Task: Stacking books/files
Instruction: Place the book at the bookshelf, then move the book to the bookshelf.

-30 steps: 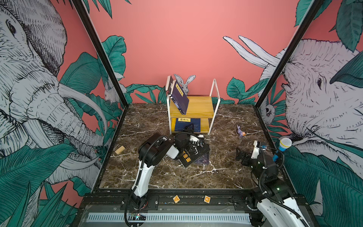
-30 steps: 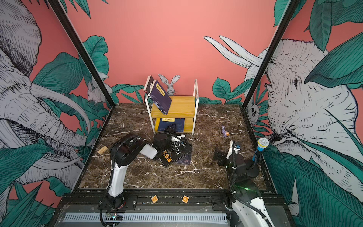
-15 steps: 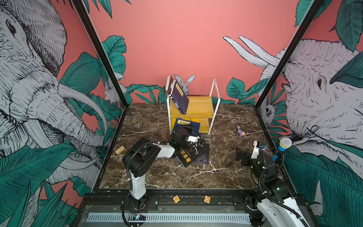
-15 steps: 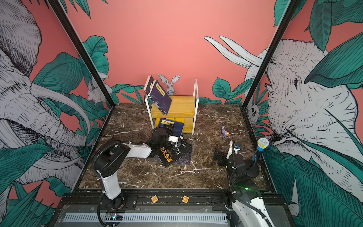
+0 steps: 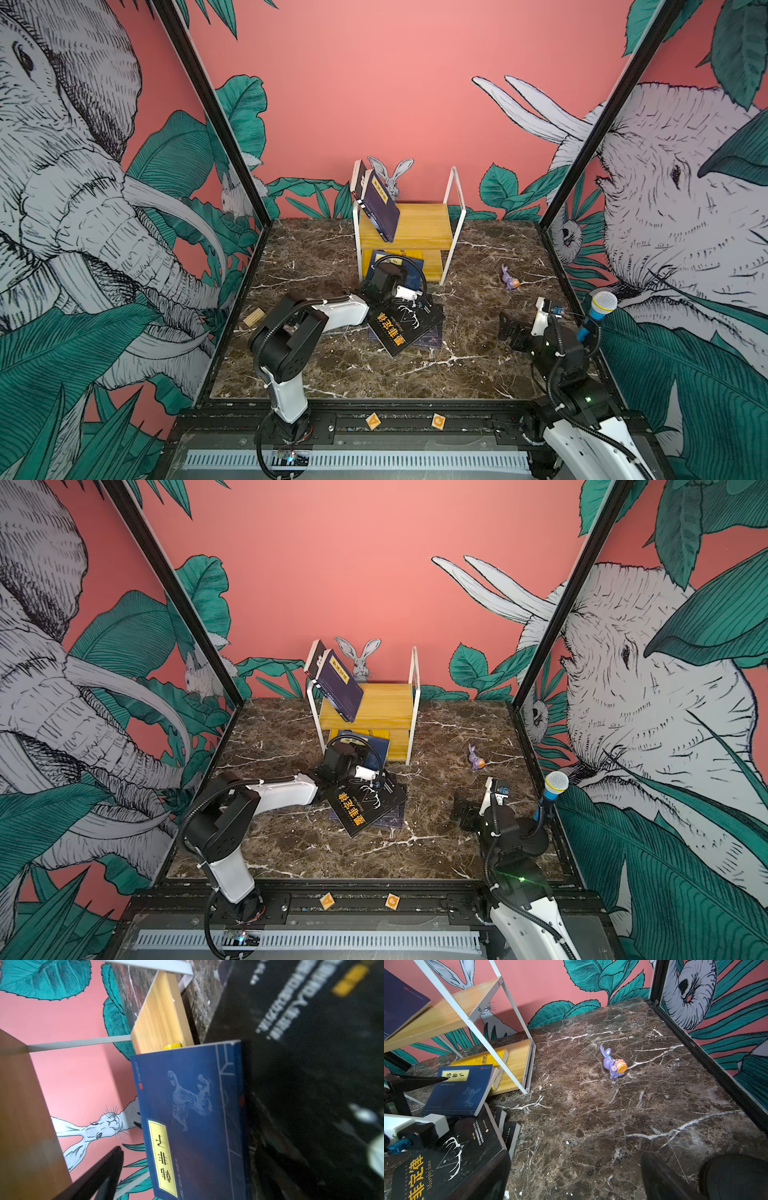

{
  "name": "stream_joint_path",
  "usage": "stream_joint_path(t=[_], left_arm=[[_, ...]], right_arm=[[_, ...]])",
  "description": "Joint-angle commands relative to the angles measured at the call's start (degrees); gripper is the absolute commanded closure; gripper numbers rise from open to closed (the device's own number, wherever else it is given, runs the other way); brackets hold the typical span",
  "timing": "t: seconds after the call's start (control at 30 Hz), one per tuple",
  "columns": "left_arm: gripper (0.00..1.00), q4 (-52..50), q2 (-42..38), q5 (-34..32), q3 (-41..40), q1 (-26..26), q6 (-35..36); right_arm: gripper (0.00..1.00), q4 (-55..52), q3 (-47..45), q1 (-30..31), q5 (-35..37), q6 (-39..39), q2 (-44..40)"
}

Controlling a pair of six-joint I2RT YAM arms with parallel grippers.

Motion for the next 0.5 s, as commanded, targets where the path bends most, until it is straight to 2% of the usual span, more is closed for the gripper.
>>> stream_joint_path(t=[0.0, 0.13, 0.37, 0.47], left_arm=[[0.01, -12.1, -3.7, 3.5, 2.4, 0.4, 0.7], [0.02, -18.0, -4.3, 4.7, 5.2, 0.8, -0.1], [0.17, -15.3, -1.4, 4.7, 7.9, 1.9, 0.9], [0.20, -14.2, -0.4, 4.9, 8.4, 2.0, 1.6]], right_arm=[[0.01, 0.7, 0.6, -0.1, 0.6, -0.4, -0.5], [0.01, 0.7, 0.7, -0.1, 0.7, -0.3, -0.3], [0.01, 0.9, 0.6, -0.1, 0.7, -0.4, -0.2], [0.01, 0.8, 0.6, -0.1, 0.6, -0.4, -0.2]])
